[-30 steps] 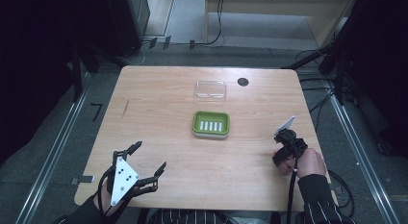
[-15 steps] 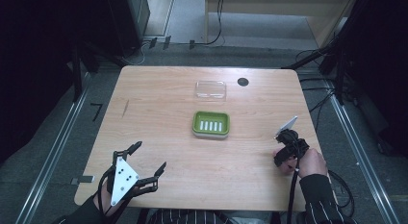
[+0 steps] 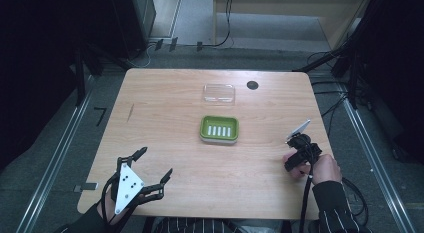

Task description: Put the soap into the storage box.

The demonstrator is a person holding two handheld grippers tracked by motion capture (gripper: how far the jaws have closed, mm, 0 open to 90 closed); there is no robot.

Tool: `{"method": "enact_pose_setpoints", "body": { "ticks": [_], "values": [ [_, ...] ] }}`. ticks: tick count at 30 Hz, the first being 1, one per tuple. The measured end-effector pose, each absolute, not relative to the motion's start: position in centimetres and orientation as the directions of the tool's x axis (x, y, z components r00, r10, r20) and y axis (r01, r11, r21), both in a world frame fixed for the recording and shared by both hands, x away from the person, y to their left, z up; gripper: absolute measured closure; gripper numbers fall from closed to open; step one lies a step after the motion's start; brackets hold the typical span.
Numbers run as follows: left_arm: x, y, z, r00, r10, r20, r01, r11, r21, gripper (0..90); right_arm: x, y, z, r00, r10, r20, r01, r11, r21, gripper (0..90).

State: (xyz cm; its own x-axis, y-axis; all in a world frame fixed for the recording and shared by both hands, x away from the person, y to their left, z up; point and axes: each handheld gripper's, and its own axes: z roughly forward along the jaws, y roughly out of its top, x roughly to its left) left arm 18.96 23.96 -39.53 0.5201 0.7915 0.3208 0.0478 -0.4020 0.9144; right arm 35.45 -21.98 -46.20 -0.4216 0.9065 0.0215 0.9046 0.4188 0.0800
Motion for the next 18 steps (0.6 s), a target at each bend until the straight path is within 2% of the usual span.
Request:
{"method": "enact_pose_setpoints", "body": {
  "ticks": [18],
  "values": [
    [19.0, 24.0, -39.5, 0.522, 0.791, 0.32, 0.051, -0.403, 0.914, 13.3, 35.3, -20.7, -45.3, -0.483, 0.875, -0.017, 0.865, 0.48, 0.146, 38.3]
  ]
}}
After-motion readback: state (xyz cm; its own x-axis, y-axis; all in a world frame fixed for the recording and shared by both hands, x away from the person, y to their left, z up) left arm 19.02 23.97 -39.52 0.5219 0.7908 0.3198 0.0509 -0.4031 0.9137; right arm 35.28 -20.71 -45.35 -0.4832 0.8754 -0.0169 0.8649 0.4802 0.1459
